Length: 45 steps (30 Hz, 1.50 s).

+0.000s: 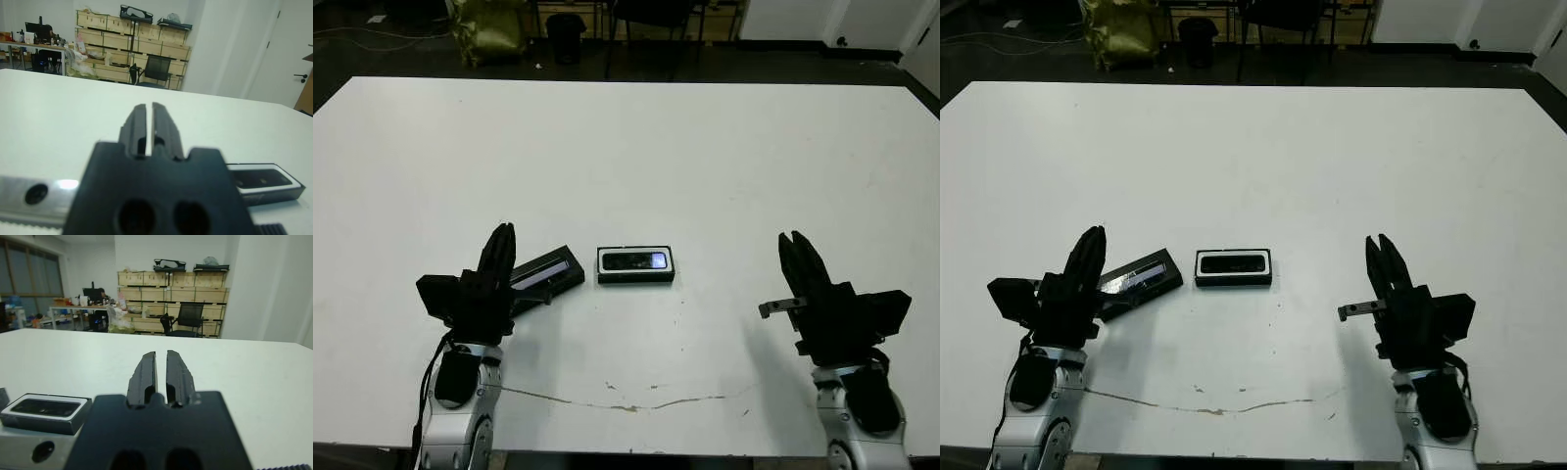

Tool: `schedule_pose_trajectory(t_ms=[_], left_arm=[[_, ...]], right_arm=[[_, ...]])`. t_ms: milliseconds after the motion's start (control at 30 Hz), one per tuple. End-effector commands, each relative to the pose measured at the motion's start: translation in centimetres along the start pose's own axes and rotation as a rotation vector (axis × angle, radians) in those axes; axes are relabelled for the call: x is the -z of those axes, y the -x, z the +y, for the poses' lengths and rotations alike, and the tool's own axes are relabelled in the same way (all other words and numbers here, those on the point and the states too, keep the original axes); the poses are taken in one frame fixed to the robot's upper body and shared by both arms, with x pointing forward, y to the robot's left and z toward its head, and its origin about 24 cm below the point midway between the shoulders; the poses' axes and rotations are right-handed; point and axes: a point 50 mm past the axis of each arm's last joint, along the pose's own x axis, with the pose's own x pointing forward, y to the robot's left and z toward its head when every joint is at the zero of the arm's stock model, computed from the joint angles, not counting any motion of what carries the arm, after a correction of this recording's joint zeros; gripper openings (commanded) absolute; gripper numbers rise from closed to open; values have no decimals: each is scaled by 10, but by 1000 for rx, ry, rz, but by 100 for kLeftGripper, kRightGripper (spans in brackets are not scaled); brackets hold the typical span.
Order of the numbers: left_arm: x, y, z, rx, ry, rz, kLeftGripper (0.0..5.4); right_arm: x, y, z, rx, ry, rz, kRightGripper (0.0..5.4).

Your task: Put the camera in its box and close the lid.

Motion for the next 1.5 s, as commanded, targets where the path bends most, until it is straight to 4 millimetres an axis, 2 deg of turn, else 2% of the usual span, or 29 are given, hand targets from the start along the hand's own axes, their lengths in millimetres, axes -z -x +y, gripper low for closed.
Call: schedule_pose_trajectory(t_ms=[33,233,433,500,600,767,967,1200,1333,1500], left_arm=[[0,6,6,-1,-18,40,0],[-13,5,23,140,-43,62,0],[-40,-5,52,403,-133,218,9],[-49,-9,59,480,-142,267,38],[-60,-17,70,627,-128,304,109],[-69,-27,82,792,-129,311,228],[-64,-39,89,881,-148,308,376],[-39,-47,92,973,44,356,538],[-29,-44,94,976,149,421,538],[-24,-37,93,967,162,446,538]], right_arm=[[6,2,0,27,-1,16,1],[8,4,-1,29,0,24,1],[6,5,-3,44,29,49,0],[6,5,-3,45,33,53,0],[6,6,-4,45,34,69,0],[8,6,-6,37,10,66,0],[4,6,-6,45,29,83,0],[3,7,-5,50,19,98,0],[1,8,-3,61,25,114,0],[10,7,-5,35,-11,84,0]])
